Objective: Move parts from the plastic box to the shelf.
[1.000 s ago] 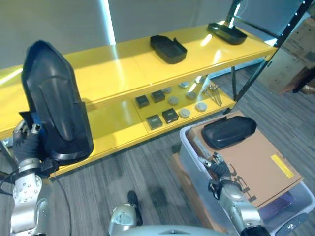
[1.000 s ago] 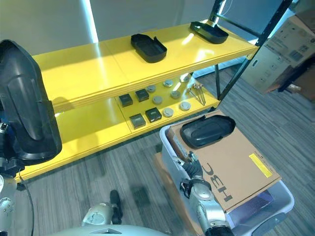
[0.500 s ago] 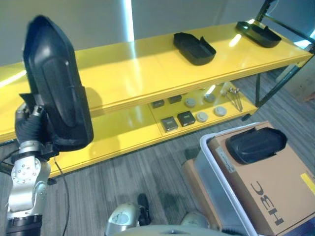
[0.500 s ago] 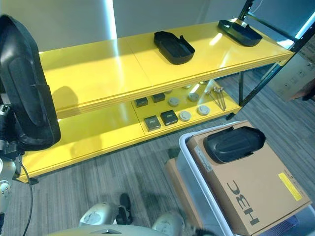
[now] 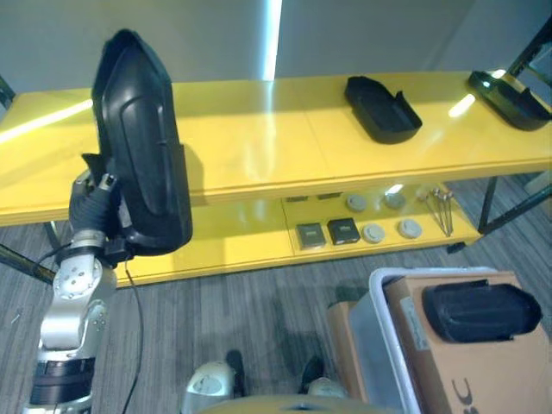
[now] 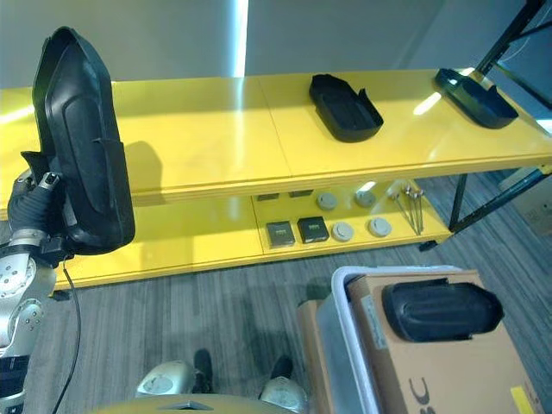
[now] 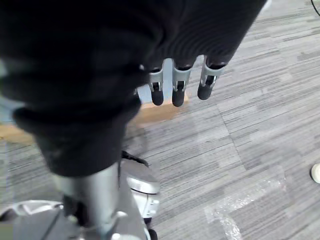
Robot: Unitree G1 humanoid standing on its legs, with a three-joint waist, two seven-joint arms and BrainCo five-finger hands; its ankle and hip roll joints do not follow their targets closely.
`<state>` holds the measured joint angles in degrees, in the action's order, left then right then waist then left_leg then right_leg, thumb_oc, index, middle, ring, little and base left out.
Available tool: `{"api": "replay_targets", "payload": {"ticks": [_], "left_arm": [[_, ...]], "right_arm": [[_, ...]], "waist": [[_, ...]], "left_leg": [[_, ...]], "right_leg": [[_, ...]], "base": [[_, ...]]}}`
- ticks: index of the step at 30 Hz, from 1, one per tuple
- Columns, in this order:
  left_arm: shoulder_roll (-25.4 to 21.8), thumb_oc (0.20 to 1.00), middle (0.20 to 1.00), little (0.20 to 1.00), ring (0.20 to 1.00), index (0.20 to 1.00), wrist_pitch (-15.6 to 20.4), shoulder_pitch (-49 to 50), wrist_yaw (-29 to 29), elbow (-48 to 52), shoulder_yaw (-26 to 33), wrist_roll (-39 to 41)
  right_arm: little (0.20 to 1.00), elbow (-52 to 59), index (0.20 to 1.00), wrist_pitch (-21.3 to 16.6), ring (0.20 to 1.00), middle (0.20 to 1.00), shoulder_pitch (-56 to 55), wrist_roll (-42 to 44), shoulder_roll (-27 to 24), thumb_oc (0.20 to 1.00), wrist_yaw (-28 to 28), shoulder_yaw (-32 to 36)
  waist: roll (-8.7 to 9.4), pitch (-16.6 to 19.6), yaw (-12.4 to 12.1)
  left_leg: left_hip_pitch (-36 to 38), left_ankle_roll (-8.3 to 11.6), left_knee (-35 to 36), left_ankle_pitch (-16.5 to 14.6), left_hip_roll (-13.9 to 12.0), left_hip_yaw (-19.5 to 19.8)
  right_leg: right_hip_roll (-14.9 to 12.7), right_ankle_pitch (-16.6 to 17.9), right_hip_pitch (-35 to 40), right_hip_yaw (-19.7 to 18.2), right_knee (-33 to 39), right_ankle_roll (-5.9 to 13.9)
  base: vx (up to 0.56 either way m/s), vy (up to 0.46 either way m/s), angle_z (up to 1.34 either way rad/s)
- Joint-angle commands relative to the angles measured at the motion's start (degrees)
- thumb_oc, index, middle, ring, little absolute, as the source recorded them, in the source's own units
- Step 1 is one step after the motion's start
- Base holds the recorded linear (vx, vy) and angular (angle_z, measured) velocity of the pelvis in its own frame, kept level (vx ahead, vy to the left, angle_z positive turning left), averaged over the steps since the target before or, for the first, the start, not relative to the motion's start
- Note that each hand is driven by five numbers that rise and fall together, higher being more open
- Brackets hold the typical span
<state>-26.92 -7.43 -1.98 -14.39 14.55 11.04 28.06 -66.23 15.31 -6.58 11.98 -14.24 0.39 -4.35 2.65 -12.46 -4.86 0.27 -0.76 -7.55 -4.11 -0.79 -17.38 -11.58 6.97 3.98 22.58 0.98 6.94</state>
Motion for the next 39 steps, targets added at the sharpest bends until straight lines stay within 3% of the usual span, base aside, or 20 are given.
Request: {"api": "replay_targets", "payload": {"ticks": [1, 4, 7, 9, 11, 14, 15, 17, 21, 24, 25, 27, 32, 39], "left_arm": [[0.61, 0.200, 0.200, 0.200, 0.200, 0.200, 1.14, -4.52, -1.32, 4.81, -0.54, 1.19], [1.08, 0.200, 0.200, 0.200, 0.200, 0.200, 0.51, -5.87, -1.29, 3.69, -2.09, 1.06], [1.35, 0.200, 0.200, 0.200, 0.200, 0.200, 0.49, -6.20, -0.86, 3.05, -3.09, 0.89], [1.54, 0.200, 0.200, 0.200, 0.200, 0.200, 0.96, -5.96, 0.08, 2.26, -4.04, 0.68], [1.44, 0.200, 0.200, 0.200, 0.200, 0.200, 0.99, -5.79, 0.74, 1.66, -4.37, -1.10], [0.76, 0.200, 0.200, 0.200, 0.200, 0.200, -0.21, -5.33, 0.11, 1.07, -4.38, -2.90], [-0.53, 0.200, 0.200, 0.200, 0.200, 0.200, -1.59, -5.29, -0.90, -0.19, -4.10, -4.19], [-2.10, 0.200, 0.200, 0.200, 0.200, 0.200, -2.60, -6.07, -2.10, -2.30, -3.72, -5.93], [-7.69, 0.200, 0.200, 0.200, 0.200, 0.200, -5.94, -12.37, -3.19, -11.79, -4.67, -7.76], [-9.97, 0.200, 0.200, 0.200, 0.200, 0.200, -8.18, -21.81, -6.72, -25.13, -9.94, -8.68], [-10.19, 0.200, 0.200, 0.200, 0.200, 0.200, -9.15, -23.52, -7.17, -27.50, -10.81, -7.01], [-9.39, 0.200, 0.200, 0.200, 0.200, 0.200, -7.91, -28.03, -8.96, -35.93, -12.84, -7.57], [-7.02, 0.200, 0.200, 0.200, 0.200, 0.200, -6.15, -33.21, -12.76, -46.44, -14.54, -6.99], [-6.40, 0.200, 0.200, 0.200, 0.200, 0.200, -4.72, -43.06, -23.01, -54.72, -17.60, -5.51]], "right_arm": [[1.000, -2.70, 1.000, 0.87, 1.000, 1.000, 1.03, 0.79, -1.18, 1.000, 0.87, -2.67], [1.000, -3.11, 1.000, 0.67, 1.000, 1.000, 1.52, 0.89, -1.90, 1.000, 0.20, -4.03], [1.000, -3.68, 1.000, 0.87, 1.000, 1.000, 1.58, 1.94, -2.37, 1.000, -0.49, -3.49], [1.000, -4.86, 1.000, 0.51, 1.000, 1.000, 1.18, 1.62, -2.74, 1.000, -0.13, -2.63], [1.000, -5.13, 1.000, 0.42, 1.000, 1.000, 0.77, 0.89, -2.56, 1.000, -0.76, -1.51], [1.000, -5.59, 1.000, 0.09, 1.000, 1.000, 0.40, 1.00, -2.61, 1.000, -0.67, -1.13], [1.000, -5.70, 1.000, -0.41, 1.000, 1.000, -0.03, -0.29, -2.54, 1.000, 0.41, -0.93], [1.000, -5.77, 1.000, -0.85, 1.000, 1.000, -0.47, -1.33, -2.35, 1.000, 0.73, -1.24], [1.000, -5.69, 1.000, -0.82, 1.000, 1.000, -1.97, -3.77, -2.04, 1.000, 0.89, -2.51], [1.000, -6.18, 1.000, -2.23, 1.000, 1.000, -2.90, -5.47, -2.72, 1.000, 0.83, -3.76], [1.000, -6.09, 1.000, -2.32, 1.000, 1.000, -2.93, -5.91, -2.89, 1.000, 0.93, -4.11], [1.000, -5.88, 1.000, -2.69, 1.000, 1.000, -2.93, -6.77, -3.59, 1.000, 1.45, -4.89], [1.000, -5.09, 1.000, -3.02, 1.000, 1.000, -2.99, -6.83, -4.27, 1.000, 2.48, -5.81], [1.000, -4.21, 1.000, -5.12, 1.000, 1.000, -0.44, -4.64, -5.92, 1.000, 4.38, -8.17]], "waist": [[-1.44, 2.84, 1.20], [-1.93, 2.09, 1.63], [-2.76, 1.75, 2.36], [-3.89, 1.64, 3.67], [-4.08, 2.00, 4.29], [-4.39, 2.17, 4.23], [-4.59, 2.26, 4.58], [-4.71, 2.50, 5.15], [-4.72, 3.18, 7.44], [-4.60, 3.66, 9.89], [-4.56, 3.75, 10.35], [-4.35, 3.74, 11.72], [-3.74, 3.16, 13.47], [-2.87, -1.32, 15.42]], "left_leg": [[3.13, 5.29, -5.08, -2.83, -10.61, -6.53], [-0.18, 7.42, -11.99, 1.12, -13.94, -8.27], [-0.34, 8.94, -8.31, 5.33, -15.57, -10.32], [1.09, 11.31, -1.32, 11.93, -18.07, -14.25], [3.05, 10.06, 1.81, 10.14, -16.56, -15.66], [3.86, 8.79, 3.59, 7.74, -14.39, -14.56], [4.74, 7.98, 4.75, 5.85, -13.02, -14.91], [5.51, 7.33, 5.58, 4.94, -11.93, -15.14], [7.18, 5.96, 7.05, 3.89, -10.21, -15.88], [7.99, 5.17, 7.66, 3.43, -9.65, -17.15], [8.01, 5.07, 7.58, 3.33, -9.65, -17.44], [7.78, 4.90, 6.86, 3.01, -10.06, -18.30], [6.04, 4.65, 4.12, 2.07, -11.37, -18.89], [0.56, 5.06, -0.48, 1.03, -13.79, -18.48]], "right_leg": [[0.07, -5.37, -3.03, 1.42, -3.67, 2.55], [2.57, -7.95, -1.56, 2.22, -3.51, -0.11], [3.77, -8.30, -0.65, 3.15, -2.72, -0.68], [4.01, -8.12, 0.27, 4.93, -1.60, -0.73], [2.66, -7.57, -0.09, 5.99, -1.84, -0.06], [1.24, -7.19, -0.97, 5.99, -3.07, 0.92], [0.17, -6.61, -1.43, 6.15, -3.57, 1.76], [-0.56, -6.11, -1.76, 5.82, -3.79, 2.44], [-1.53, -5.25, -2.50, 4.05, -4.17, 3.70], [-1.78, -4.75, -2.85, 3.20, -4.06, 4.35], [-1.73, -4.83, -2.97, 3.01, -4.11, 4.33], [-1.70, -5.25, -3.36, 2.58, -4.59, 4.07], [-1.29, -6.84, -5.05, 1.20, -6.89, 3.34], [-1.07, -8.38, -10.10, -1.60, -9.85, 2.64]], "base": [[0.10, -0.168, -0.02], [0.10, -0.201, 0.14], [0.05, -0.003, 0.24], [0.05, 0.107, 0.27], [0.04, 0.168, 0.46], [0.05, 0.199, 0.17], [0.05, 0.196, -0.11], [0.08, 0.174, 0.03], [0.10, 0.119, 0.00], [0.10, 0.052, -0.08], [0.12, 0.020, -0.16], [0.09, -0.010, -0.26], [0.07, -0.041, -0.24], [-0.06, -0.035, -0.12]]}}
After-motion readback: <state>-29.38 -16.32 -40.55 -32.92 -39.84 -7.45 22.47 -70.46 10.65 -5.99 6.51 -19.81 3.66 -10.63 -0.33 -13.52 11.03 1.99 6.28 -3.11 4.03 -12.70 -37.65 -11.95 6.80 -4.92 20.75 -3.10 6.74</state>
